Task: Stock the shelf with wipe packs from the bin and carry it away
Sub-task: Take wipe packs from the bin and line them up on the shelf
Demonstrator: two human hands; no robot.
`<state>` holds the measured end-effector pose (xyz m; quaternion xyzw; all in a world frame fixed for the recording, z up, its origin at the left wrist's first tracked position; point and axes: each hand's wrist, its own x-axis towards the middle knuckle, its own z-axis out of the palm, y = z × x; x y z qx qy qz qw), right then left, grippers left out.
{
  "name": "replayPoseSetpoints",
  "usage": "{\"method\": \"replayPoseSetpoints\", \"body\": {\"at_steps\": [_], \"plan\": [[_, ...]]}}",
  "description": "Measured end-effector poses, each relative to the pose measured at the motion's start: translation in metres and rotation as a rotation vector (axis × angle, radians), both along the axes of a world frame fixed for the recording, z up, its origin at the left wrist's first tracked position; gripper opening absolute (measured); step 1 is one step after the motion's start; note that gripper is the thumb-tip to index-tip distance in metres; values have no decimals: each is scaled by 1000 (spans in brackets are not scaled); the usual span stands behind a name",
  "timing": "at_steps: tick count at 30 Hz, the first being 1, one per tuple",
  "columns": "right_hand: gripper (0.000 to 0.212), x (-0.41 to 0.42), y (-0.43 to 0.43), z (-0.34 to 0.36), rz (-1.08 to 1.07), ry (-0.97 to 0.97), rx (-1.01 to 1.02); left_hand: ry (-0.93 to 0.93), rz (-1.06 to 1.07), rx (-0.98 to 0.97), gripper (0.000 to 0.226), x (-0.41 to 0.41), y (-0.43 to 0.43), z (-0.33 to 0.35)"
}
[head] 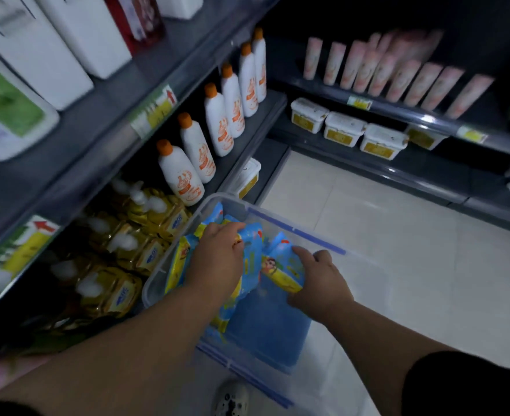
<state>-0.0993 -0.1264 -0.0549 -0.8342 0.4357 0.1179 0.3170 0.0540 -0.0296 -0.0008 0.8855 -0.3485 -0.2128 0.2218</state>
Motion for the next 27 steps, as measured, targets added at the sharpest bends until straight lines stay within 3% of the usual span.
{"method": "replayPoseSetpoints", "body": {"at_steps": [15, 27], "plan": [[90, -7, 8, 295, 210, -512, -187, -311, 311, -200, 44, -31, 87, 299], [84, 63, 141, 441, 523, -914, -175, -496, 607, -515, 41, -30, 243, 429]]}}
